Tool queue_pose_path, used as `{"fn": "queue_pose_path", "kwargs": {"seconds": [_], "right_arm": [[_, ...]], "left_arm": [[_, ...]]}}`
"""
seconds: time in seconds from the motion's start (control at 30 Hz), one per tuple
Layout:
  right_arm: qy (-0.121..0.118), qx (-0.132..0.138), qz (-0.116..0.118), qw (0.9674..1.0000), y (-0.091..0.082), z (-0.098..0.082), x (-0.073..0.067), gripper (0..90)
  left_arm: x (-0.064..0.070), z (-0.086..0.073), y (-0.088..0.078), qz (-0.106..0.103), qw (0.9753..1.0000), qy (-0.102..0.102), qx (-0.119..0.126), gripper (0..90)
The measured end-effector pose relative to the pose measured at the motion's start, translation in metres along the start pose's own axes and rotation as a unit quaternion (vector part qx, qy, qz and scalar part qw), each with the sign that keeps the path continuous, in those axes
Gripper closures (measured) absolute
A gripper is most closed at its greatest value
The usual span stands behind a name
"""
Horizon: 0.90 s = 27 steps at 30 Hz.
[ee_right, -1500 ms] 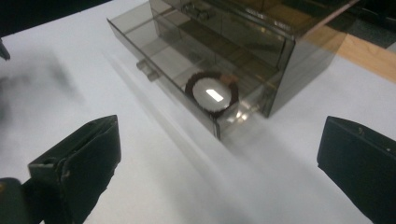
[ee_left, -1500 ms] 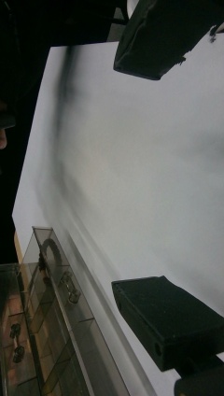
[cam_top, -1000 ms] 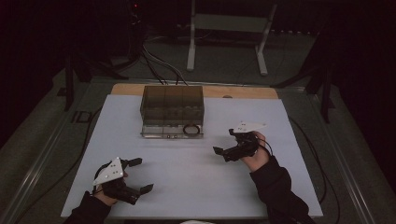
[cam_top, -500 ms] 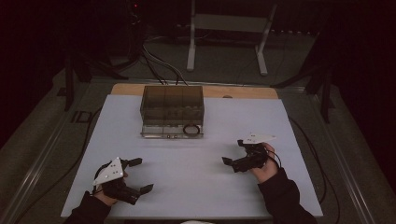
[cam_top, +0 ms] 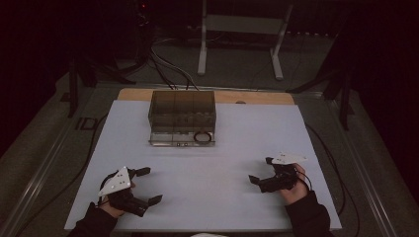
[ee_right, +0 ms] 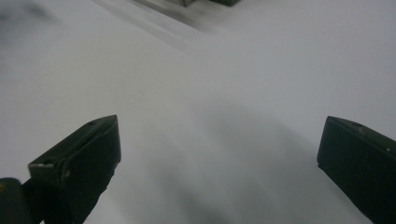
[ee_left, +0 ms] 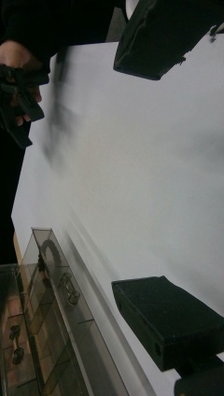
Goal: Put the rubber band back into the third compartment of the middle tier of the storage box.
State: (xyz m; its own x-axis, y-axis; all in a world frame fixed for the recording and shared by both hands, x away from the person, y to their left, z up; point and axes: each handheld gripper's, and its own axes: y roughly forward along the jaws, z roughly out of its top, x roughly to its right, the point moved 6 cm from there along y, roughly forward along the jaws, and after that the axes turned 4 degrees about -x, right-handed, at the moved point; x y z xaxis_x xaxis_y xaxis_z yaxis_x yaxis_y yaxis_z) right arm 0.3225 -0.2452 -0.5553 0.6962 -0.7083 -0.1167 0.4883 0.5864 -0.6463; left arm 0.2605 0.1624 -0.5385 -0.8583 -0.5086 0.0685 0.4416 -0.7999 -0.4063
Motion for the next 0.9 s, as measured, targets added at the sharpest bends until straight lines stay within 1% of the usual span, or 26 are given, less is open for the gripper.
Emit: {"fn": "queue_pose_path", "kwargs": {"seconds": [0.1, 0.13, 0.2, 0.37, 0.5, 0.57, 0.7, 0.9], "right_arm": [[0.007, 0.003, -0.004, 1.0000, -0.003, -0.005, 0.003, 0.0], [0.013, 0.006, -0.009, 0.9999, -0.007, -0.009, 0.007, 0.0], [0.019, 0.009, -0.015, 0.9997, -0.012, -0.014, 0.011, 0.0], [0.025, 0.003, -0.021, 0.9995, -0.018, -0.027, 0.015, 0.0], [0.034, 0.010, -0.025, 0.9990, -0.025, -0.033, 0.018, 0.0], [0.034, 0.013, -0.031, 0.9989, -0.029, -0.037, 0.019, 0.0], [0.036, 0.026, -0.027, 0.9986, -0.033, -0.041, 0.019, 0.0], [0.038, 0.026, -0.025, 0.9986, -0.032, -0.042, 0.020, 0.0]], "left_arm": [[0.000, 0.000, -0.001, 0.001, 1.0000, -0.001, 0.001, 0.3], [0.000, 0.000, -0.001, 0.001, 1.0000, 0.000, 0.001, 0.3], [0.000, -0.001, -0.001, 0.001, 1.0000, -0.001, 0.001, 0.3], [0.000, -0.001, -0.001, 0.001, 1.0000, -0.002, 0.001, 0.3], [0.000, -0.002, -0.002, 0.002, 1.0000, -0.002, 0.000, 0.3], [0.001, -0.002, -0.001, 0.002, 1.0000, 0.001, -0.003, 0.3], [0.002, -0.003, -0.001, 0.001, 1.0000, 0.000, -0.005, 0.3], [0.002, -0.003, 0.000, 0.002, 1.0000, 0.000, -0.005, 0.3]]}}
